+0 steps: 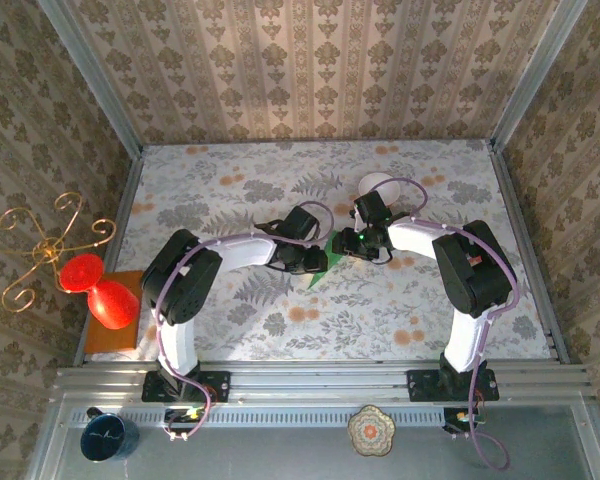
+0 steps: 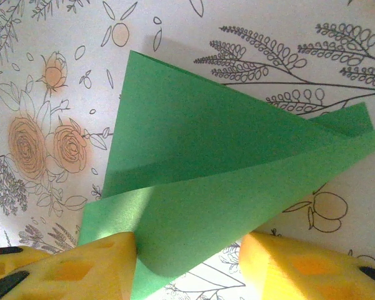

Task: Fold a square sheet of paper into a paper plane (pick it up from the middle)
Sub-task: Fold the wing for the fifth time at the center of the table.

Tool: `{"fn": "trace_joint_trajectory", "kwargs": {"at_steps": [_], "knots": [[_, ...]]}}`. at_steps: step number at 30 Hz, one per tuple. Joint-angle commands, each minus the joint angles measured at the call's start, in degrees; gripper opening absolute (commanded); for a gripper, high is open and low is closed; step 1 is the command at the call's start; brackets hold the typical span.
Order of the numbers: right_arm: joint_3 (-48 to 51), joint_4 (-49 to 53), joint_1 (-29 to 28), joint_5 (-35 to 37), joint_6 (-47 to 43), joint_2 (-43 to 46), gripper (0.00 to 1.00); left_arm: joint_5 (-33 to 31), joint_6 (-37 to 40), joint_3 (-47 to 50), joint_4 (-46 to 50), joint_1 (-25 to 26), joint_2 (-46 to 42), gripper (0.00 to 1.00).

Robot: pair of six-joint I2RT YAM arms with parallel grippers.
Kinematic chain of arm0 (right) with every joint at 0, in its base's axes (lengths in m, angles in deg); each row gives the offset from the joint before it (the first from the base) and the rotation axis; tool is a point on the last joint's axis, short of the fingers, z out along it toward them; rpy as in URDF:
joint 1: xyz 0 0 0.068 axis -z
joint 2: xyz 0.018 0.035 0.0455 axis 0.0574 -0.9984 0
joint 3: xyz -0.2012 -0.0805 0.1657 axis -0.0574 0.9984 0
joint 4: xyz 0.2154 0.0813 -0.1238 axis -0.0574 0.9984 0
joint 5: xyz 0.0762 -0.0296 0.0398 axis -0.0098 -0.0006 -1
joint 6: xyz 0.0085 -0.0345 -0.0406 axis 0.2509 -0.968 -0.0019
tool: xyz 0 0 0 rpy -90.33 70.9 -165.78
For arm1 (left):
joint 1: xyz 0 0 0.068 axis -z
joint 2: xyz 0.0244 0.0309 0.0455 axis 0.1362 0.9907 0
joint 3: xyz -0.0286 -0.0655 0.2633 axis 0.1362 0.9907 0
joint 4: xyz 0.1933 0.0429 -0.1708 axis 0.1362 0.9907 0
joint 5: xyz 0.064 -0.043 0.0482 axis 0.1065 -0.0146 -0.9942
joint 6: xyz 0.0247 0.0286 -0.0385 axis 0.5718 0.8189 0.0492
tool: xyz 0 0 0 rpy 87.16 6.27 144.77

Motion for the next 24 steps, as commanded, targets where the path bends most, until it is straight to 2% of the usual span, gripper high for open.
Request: {"fn": "trace_joint_trajectory", "kwargs": {"at_steps": [1,9,14,18,24], "knots": [[2.8,1.2,-0.6,0.1,-0.5,-4.5,0.52,-2.2,1.2,-1.3,3.5,0.5,1.6,0.33],[3.4,0.1,-0.1,-1.5,1.5,-1.6,0.52,-3.2,1.1,-1.3,5.1,0.8,3.5,0.32],[6.8,-2.7,2.2,-2.0,5.1,5.7,0.58,-3.5,1.0,-1.1,5.1,0.8,3.7,0.32],[9.7,-3.5,3.1,-2.2,6.2,11.2,0.58,-3.4,1.1,-1.0,5.1,0.8,3.7,0.31],[10.9,-7.3,2.1,-10.3,8.8,11.9,0.41,-3.5,1.1,-1.0,5.1,0.8,3.7,0.31]]}}
